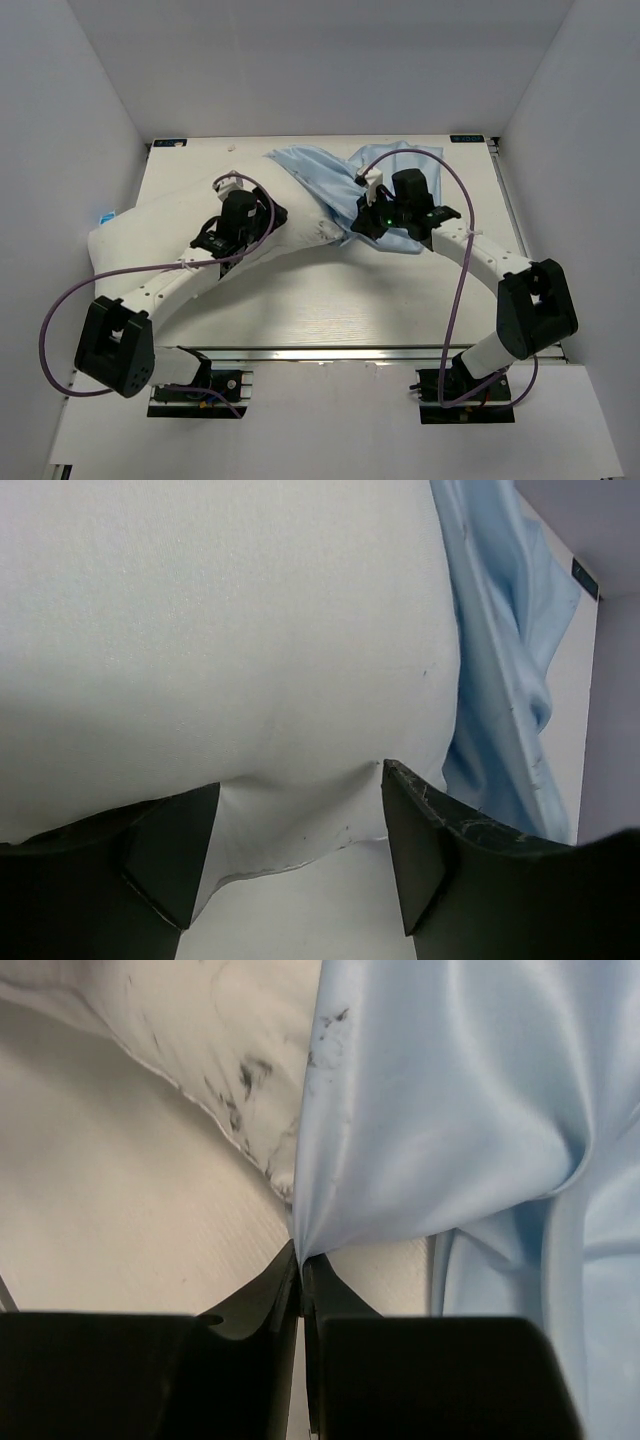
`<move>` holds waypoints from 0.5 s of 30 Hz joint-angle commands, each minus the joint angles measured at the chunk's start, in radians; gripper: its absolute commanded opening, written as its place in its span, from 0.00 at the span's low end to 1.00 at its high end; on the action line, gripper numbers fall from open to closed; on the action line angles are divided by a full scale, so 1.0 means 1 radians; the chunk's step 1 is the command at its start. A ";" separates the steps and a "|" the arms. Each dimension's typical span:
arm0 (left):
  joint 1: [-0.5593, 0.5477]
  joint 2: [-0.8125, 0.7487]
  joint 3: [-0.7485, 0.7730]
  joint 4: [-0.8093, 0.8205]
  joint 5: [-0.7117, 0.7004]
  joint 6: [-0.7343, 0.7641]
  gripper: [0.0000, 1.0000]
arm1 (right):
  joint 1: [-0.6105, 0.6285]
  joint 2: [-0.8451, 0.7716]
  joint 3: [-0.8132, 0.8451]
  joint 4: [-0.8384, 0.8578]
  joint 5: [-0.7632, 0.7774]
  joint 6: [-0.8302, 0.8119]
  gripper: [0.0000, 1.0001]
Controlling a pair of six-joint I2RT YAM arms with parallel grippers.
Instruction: Put the pillow into the pillowcase
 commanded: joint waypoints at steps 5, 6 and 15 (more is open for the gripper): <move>0.092 -0.020 0.052 0.052 -0.049 0.034 0.75 | 0.007 -0.024 -0.020 -0.082 0.026 -0.091 0.09; 0.094 -0.023 0.059 0.051 -0.049 0.036 0.75 | 0.007 -0.025 -0.018 -0.085 0.026 -0.093 0.09; 0.096 -0.008 0.047 0.069 -0.052 0.028 0.74 | 0.088 -0.059 0.052 -0.131 -0.052 -0.074 0.09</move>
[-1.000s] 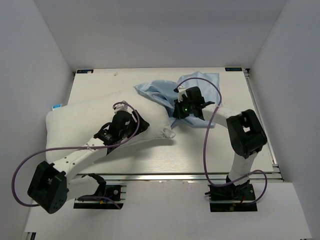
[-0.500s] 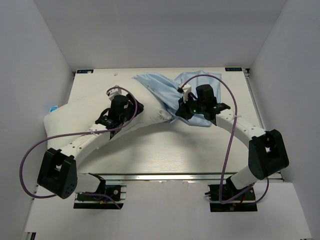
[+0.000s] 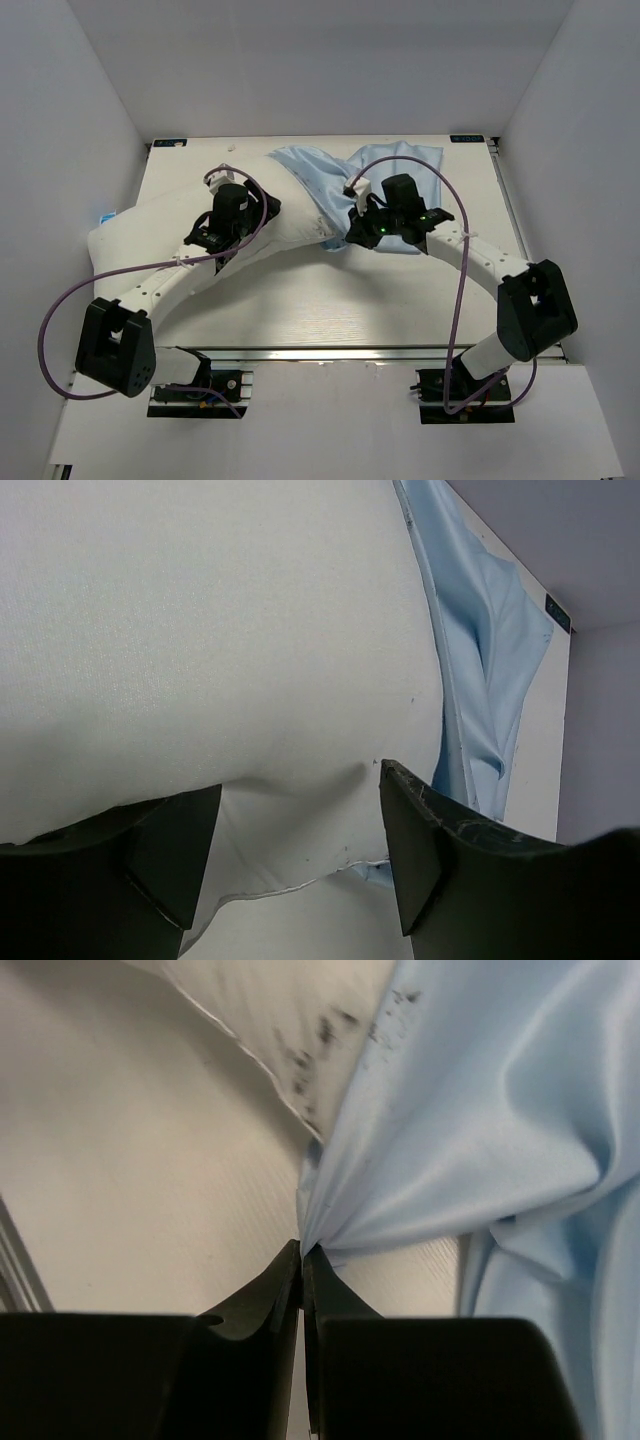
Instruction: Put the pillow into the pillowcase
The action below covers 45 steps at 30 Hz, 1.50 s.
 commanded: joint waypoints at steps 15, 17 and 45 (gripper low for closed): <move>0.031 -0.013 -0.037 0.098 -0.048 0.025 0.73 | 0.228 0.111 0.379 -0.090 -0.025 0.129 0.07; 0.033 -0.018 -0.057 0.112 -0.030 0.020 0.72 | 0.241 0.146 0.414 -0.090 -0.013 0.158 0.07; 0.033 -0.330 -0.260 0.163 0.138 0.120 0.72 | 0.255 0.166 0.312 -0.027 0.185 0.167 0.46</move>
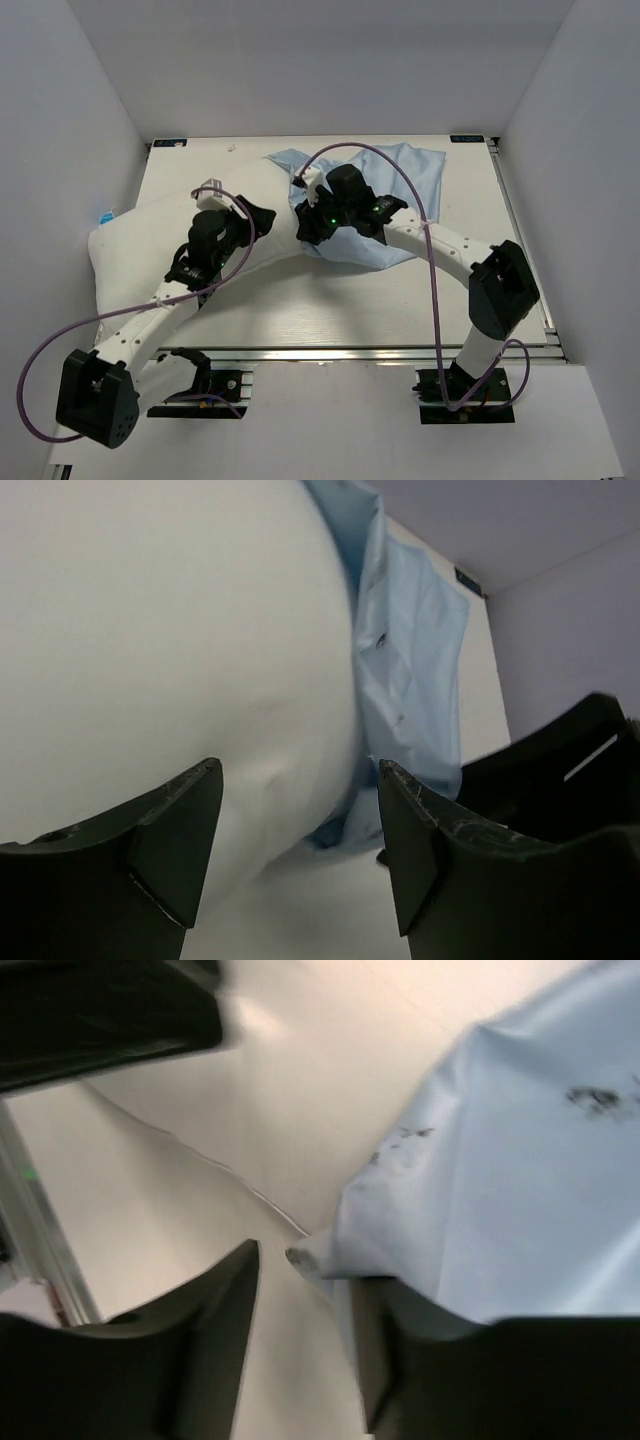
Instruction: Put the pillow into the pillowcase
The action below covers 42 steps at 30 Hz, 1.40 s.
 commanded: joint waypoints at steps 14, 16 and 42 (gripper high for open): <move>0.005 -0.231 0.199 -0.459 -0.238 0.268 0.81 | -0.164 -0.169 0.060 0.088 0.035 -0.186 0.72; 0.003 -0.208 0.229 -0.484 -0.287 0.305 0.82 | -0.170 -0.100 0.111 0.110 0.051 -0.153 0.74; 0.203 0.507 0.616 -0.561 0.113 0.408 0.96 | -0.086 0.422 0.523 0.105 0.279 -0.076 0.56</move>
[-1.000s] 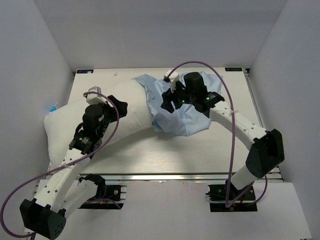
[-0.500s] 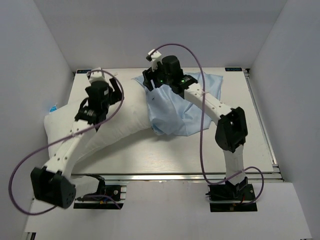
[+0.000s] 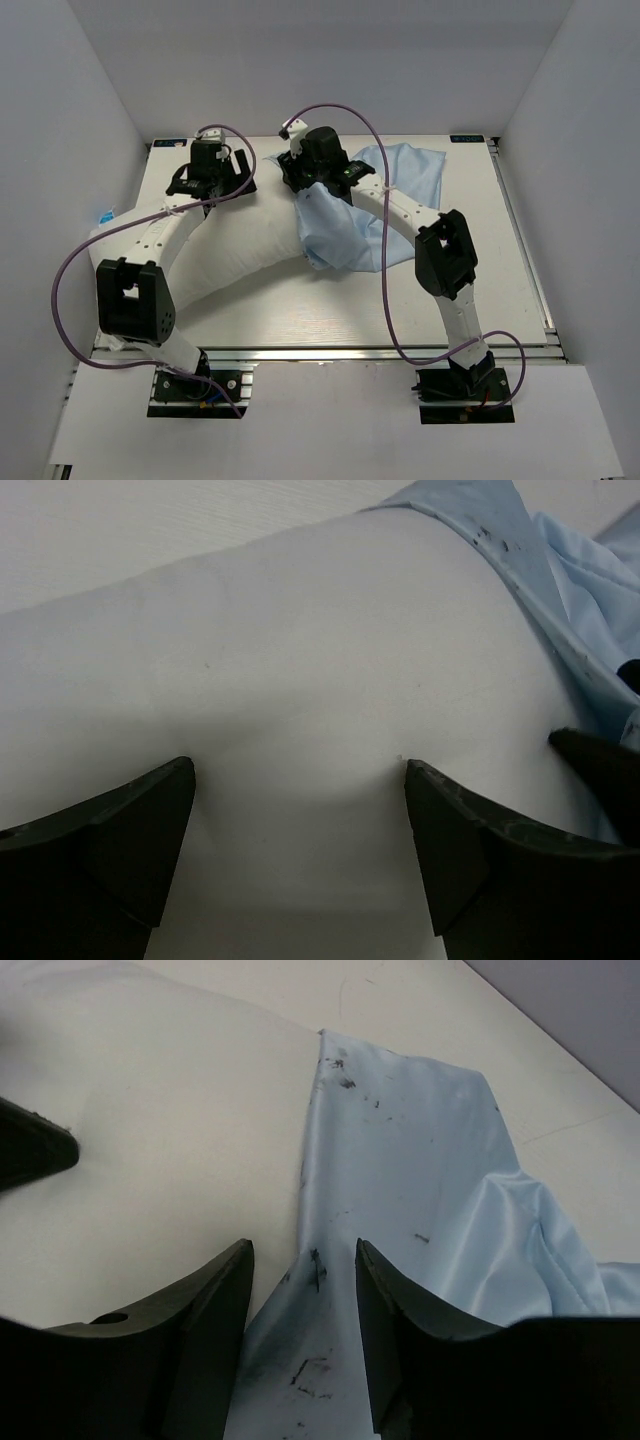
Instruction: Put the pillow into the pillowcase
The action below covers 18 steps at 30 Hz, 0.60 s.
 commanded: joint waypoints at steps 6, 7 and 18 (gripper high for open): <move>0.014 0.033 -0.138 0.071 0.331 0.036 0.66 | -0.001 -0.052 -0.034 0.046 0.037 -0.010 0.46; 0.014 0.047 -0.179 0.086 0.423 0.033 0.61 | -0.002 -0.054 -0.036 0.046 0.035 -0.005 0.47; -0.005 -0.117 -0.612 0.335 0.543 -0.104 0.48 | -0.025 -0.167 -0.151 0.030 -0.018 -0.003 0.72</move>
